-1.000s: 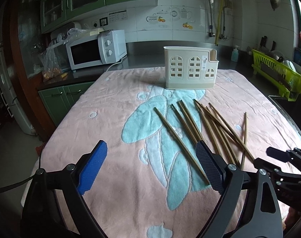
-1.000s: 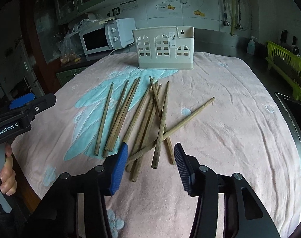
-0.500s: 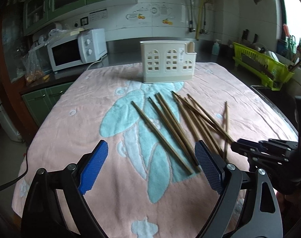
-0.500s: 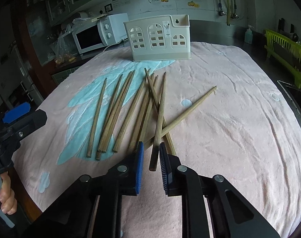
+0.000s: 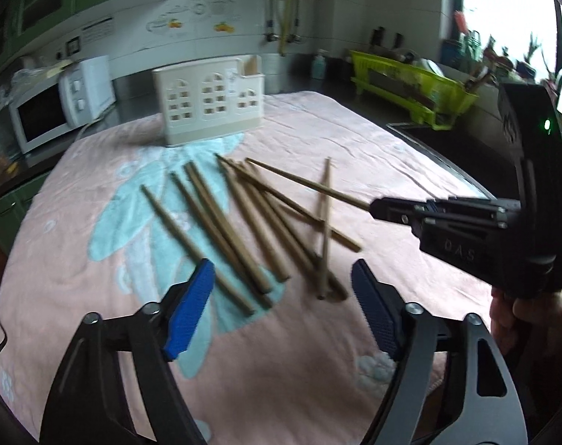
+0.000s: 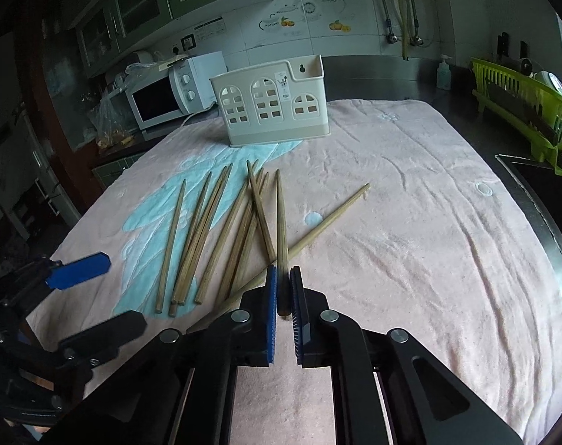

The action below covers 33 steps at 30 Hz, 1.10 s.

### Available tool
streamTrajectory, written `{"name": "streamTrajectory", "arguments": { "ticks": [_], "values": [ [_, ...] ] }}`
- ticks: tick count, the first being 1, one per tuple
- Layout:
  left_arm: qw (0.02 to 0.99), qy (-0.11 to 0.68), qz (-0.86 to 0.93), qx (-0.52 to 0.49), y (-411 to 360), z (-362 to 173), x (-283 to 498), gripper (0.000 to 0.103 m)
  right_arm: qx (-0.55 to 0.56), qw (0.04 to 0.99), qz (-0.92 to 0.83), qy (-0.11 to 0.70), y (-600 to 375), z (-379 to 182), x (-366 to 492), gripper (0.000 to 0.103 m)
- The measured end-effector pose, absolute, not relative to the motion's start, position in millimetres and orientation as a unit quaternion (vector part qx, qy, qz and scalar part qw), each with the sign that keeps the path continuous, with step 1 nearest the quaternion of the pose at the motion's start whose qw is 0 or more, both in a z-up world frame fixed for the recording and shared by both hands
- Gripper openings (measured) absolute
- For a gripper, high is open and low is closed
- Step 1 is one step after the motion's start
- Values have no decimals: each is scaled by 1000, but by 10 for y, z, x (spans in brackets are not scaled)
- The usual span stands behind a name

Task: Organize utensils
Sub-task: 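Close the left tool on one wooden chopstick while the right tool grasps another, then lift the held chopsticks off the towel with both tools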

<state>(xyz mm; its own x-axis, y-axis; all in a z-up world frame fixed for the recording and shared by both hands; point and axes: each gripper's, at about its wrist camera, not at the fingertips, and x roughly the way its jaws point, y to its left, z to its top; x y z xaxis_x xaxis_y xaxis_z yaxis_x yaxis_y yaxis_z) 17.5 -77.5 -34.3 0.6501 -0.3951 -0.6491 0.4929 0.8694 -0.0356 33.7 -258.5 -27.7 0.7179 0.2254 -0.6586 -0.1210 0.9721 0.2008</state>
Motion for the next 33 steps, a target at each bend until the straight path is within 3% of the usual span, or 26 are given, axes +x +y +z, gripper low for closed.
{"name": "streamTrajectory", "arguments": {
  "ticks": [13,33],
  "values": [
    [867,371,-316,103,-1127,-627,351,28,89,932,91,338,-2797,-109,245,7],
    [865,384,-298,122,-1189,-756,420,8,92,937,92,324,-2834,-8,209,7]
  ]
}}
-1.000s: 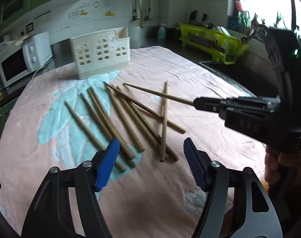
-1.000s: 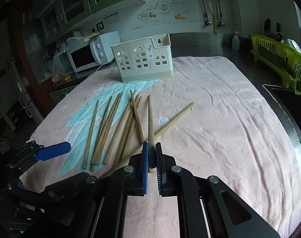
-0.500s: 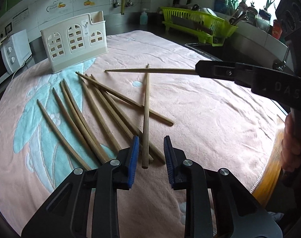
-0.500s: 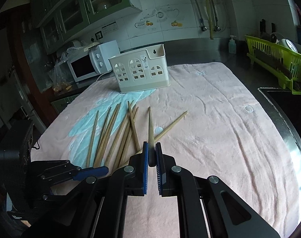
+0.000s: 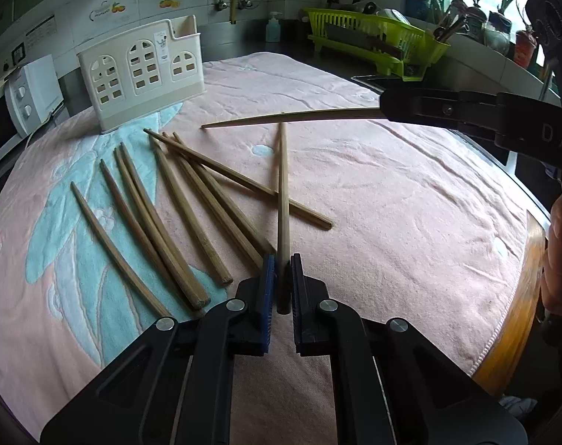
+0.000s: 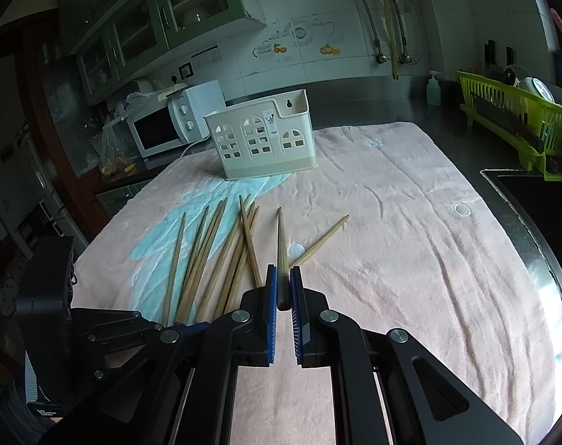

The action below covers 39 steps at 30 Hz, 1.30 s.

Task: Organize utensils
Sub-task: 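Lift the held chopsticks off the towel with both tools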

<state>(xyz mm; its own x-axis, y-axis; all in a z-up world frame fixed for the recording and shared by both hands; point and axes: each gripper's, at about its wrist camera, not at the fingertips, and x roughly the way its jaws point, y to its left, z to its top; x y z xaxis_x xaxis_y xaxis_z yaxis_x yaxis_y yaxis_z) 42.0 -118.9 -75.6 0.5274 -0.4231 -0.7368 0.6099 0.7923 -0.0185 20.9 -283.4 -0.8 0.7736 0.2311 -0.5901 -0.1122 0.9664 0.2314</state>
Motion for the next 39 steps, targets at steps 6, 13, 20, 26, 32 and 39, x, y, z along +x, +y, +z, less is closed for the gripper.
{"name": "streamTrajectory", "arguments": {
  "ticks": [6,13,20,26,32,39],
  "values": [
    [879,364,-290,104,-1084,-554,396,7,89,943,94,306,-2872,167,174,7],
    [875,365,-304,94,-1034,-495,344,10,82,949,93,289,-2873,312,141,7],
    [863,388,-309,93,-1080,-634,364,39,93,946,95,297,-2876,227,142,7],
    [855,401,-312,103,-1144,-734,431,29,96,946,96,296,-2884,232,137,7],
    [853,405,-314,102,-1158,-747,471,22,96,946,95,294,-2887,245,147,7],
    [853,408,-309,106,-1168,-776,491,10,97,947,94,293,-2890,262,148,7]
  ]
}}
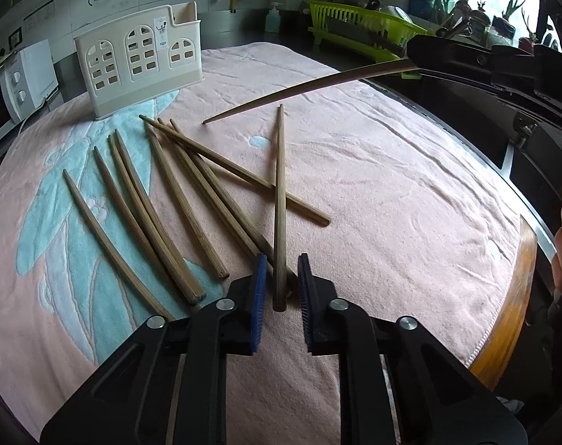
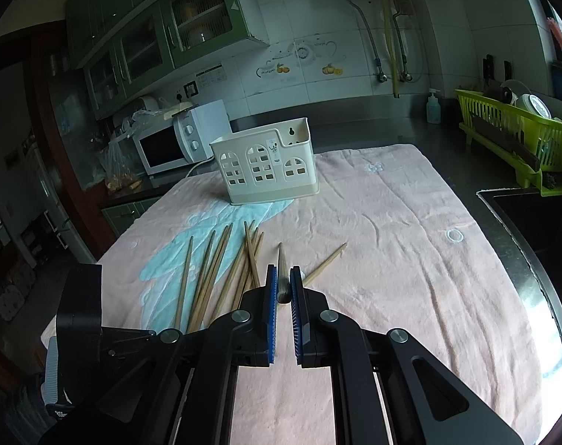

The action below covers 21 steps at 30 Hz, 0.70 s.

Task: Organize utensils
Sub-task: 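Lift the held chopsticks off the towel with both tools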

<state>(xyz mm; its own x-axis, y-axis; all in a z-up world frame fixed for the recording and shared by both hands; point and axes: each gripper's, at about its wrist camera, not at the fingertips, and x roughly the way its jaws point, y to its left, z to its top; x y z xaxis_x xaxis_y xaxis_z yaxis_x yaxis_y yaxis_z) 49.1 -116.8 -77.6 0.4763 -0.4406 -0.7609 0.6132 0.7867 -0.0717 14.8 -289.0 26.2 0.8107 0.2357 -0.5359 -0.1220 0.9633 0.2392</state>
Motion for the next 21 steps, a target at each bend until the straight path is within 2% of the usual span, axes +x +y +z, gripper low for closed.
{"name": "streamTrajectory", "arguments": {
  "ticks": [1,7,21],
  "values": [
    [853,409,-308,104,-1161,-773,494,6,97,947,94,292,-2889,266,148,7],
    [859,399,-304,99,-1130,-721,453,5,92,949,93,287,-2900,296,146,7],
    [901,318,-287,72,-905,52,490,5,77,961,108,244,-2951,734,276,7]
  ]
}}
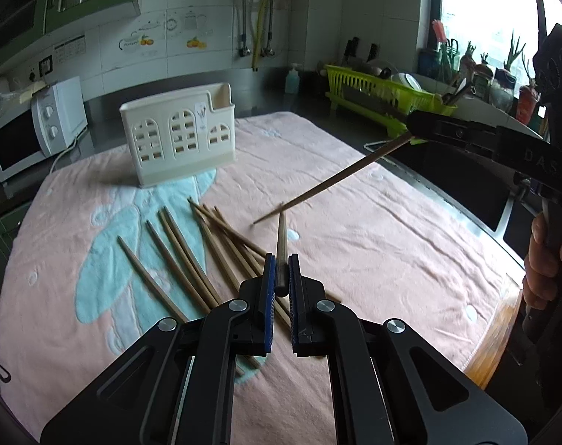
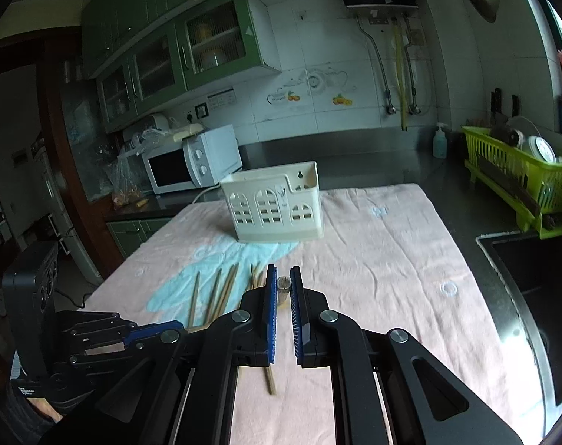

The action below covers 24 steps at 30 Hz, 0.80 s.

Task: Organize utensils
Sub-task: 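Lift the held chopsticks off the towel with both tools, then carry both chopsticks over the white utensil holder and lower them in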

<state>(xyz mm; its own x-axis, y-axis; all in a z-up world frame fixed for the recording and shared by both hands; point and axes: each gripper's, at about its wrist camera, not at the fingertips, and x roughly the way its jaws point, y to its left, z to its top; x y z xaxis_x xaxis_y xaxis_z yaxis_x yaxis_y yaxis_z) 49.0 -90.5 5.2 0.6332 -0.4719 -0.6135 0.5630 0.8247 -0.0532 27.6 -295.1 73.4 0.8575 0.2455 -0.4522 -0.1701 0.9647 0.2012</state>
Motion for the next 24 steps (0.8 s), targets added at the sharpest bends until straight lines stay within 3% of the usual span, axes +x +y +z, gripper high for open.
{"name": "streamTrajectory", "arguments": {
  "ticks": [24],
  "values": [
    [922,280,-257,67,-688,912,1229,5,26,964,149,220,-3000,1667,1195,7]
  ]
}}
